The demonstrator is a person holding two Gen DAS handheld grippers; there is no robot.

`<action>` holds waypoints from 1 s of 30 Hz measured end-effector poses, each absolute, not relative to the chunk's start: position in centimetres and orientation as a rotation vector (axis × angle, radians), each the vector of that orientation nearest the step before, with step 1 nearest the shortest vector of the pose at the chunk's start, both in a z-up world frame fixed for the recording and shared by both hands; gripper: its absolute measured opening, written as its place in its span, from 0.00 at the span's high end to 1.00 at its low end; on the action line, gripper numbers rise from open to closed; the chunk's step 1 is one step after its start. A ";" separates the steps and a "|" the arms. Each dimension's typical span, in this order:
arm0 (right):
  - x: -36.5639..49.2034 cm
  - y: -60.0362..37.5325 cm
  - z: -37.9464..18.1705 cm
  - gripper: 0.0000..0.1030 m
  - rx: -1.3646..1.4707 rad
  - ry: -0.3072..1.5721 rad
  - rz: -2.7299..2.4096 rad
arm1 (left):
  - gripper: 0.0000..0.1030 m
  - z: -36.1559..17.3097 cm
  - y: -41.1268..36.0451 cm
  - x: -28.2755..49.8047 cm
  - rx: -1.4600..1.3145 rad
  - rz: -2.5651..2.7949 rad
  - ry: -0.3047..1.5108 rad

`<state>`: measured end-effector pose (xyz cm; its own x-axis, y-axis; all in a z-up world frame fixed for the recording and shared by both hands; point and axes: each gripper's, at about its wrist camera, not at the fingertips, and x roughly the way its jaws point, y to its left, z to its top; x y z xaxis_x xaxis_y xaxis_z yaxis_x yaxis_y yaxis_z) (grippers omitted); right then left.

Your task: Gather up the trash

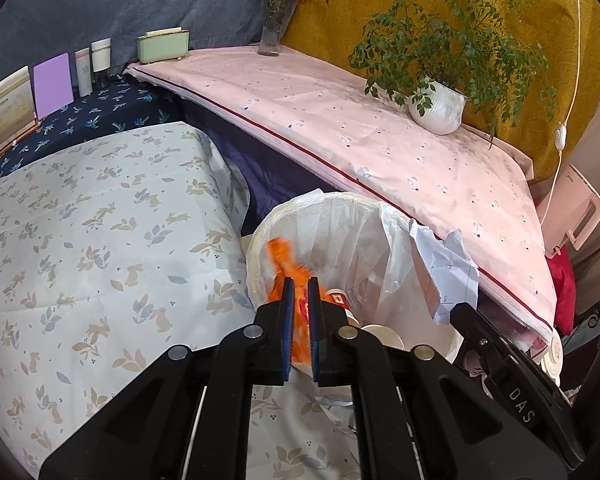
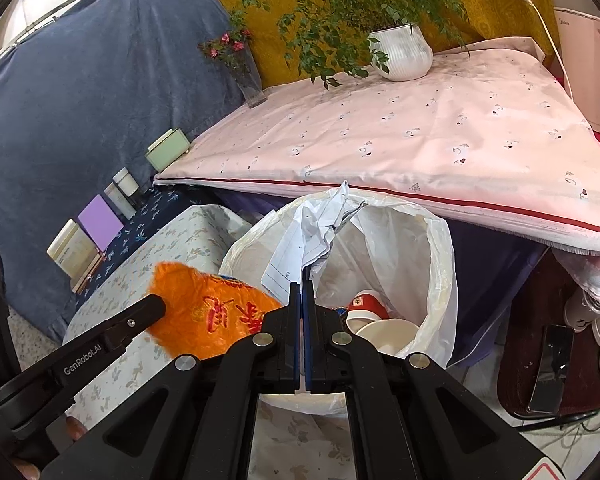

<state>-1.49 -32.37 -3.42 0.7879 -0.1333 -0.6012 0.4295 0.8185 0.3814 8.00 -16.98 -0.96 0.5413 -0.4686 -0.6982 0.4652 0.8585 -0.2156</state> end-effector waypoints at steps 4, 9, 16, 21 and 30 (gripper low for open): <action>-1.4 -32.4 -3.6 0.96 0.535 0.593 -0.326 | 0.69 -1.0 -17.0 8.2 -0.006 -0.546 0.833; -1.3 -32.3 -3.6 0.92 0.534 0.591 -0.333 | 0.50 -0.9 -16.5 8.3 -0.013 -0.516 0.818; -1.3 -32.5 -3.7 0.73 0.552 0.581 -0.344 | 0.44 -1.2 -15.5 8.7 -0.024 -0.492 0.826; -1.2 -32.2 -3.4 0.72 0.542 0.580 -0.341 | 0.44 -1.2 -14.8 8.7 -0.032 -0.483 0.827; -1.1 -30.9 -2.5 0.63 0.498 0.583 -0.336 | 0.42 -1.2 -13.5 8.4 -0.028 -0.464 0.823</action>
<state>-1.09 -30.92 -2.49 0.7865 -0.1617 -0.5961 0.4351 0.8300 0.3490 8.39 -13.52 -1.20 0.5859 -0.4089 -0.6996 0.3876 0.8996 -0.2012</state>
